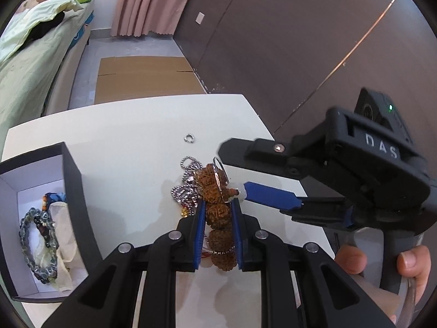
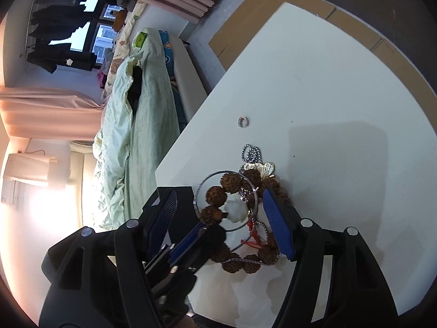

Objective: Organize jewelry
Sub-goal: 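Lift the brown bracelet with the left tool while the right tool grasps the silver hoop, then open the left tool over the box while the right tool holds the hoop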

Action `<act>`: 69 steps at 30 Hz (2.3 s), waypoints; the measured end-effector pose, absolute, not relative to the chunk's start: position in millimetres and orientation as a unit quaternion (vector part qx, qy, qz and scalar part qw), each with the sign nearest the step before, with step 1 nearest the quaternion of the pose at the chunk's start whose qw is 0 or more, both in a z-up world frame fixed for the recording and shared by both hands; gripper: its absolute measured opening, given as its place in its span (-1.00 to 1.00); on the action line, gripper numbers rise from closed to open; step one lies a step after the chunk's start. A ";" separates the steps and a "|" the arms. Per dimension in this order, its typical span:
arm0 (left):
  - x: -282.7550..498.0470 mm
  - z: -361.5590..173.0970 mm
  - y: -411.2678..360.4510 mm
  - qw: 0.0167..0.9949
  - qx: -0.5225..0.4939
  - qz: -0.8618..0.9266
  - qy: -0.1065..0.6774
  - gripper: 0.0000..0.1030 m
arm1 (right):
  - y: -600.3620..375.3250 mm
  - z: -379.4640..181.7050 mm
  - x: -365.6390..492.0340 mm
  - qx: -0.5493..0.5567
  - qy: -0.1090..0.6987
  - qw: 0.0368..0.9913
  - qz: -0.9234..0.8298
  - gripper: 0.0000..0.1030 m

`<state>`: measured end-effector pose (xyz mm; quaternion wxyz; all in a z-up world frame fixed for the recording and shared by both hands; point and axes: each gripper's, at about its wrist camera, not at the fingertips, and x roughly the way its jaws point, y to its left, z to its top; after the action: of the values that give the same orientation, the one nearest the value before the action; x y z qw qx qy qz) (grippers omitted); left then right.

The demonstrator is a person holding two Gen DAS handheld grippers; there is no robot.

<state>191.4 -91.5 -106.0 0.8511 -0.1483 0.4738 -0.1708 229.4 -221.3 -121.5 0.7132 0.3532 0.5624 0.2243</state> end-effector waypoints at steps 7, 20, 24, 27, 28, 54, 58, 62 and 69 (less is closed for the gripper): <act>192.4 -104.1 -108.6 0.854 -0.125 -0.192 0.468 -0.68 | -213.9 -126.9 231.3 0.344 0.575 0.709 0.220 0.47; 192.0 -109.6 -93.2 0.850 -0.144 -0.183 0.472 -0.68 | -217.0 -111.9 222.9 0.318 0.543 0.752 0.196 -0.02; 186.9 -108.0 -95.0 0.850 -0.141 -0.185 0.472 -0.68 | -225.3 -100.7 217.0 0.308 0.514 0.783 0.166 -0.02; 179.9 -103.8 -89.4 0.856 -0.146 -0.176 0.464 -0.68 | -230.4 -100.7 214.2 0.311 0.511 0.783 0.167 -0.02; 178.4 -101.9 -85.6 0.857 -0.153 -0.173 0.461 -0.68 | -231.1 -101.0 213.2 0.312 0.512 0.782 0.169 -0.02; 114.0 -3.2 32.8 0.911 -0.244 -0.126 0.309 -0.69 | -174.6 -66.2 184.8 0.318 0.460 0.780 0.282 -0.02; 106.6 0.2 42.9 0.925 -0.210 -0.071 0.308 -0.69 | -162.1 -66.9 183.5 0.307 0.465 0.781 0.284 -0.01; 107.9 -10.0 54.1 0.924 -0.206 -0.027 0.322 -0.69 | -156.3 -68.8 183.2 0.301 0.470 0.780 0.283 -0.01; 96.9 -11.1 86.1 0.918 -0.274 0.012 0.286 -0.69 | -153.4 -68.6 181.0 0.295 0.471 0.782 0.283 -0.01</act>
<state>96.9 86.1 -11.1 0.9181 -0.2736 0.2864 0.0116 181.0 -153.4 -68.6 0.7816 0.2954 0.4710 0.2827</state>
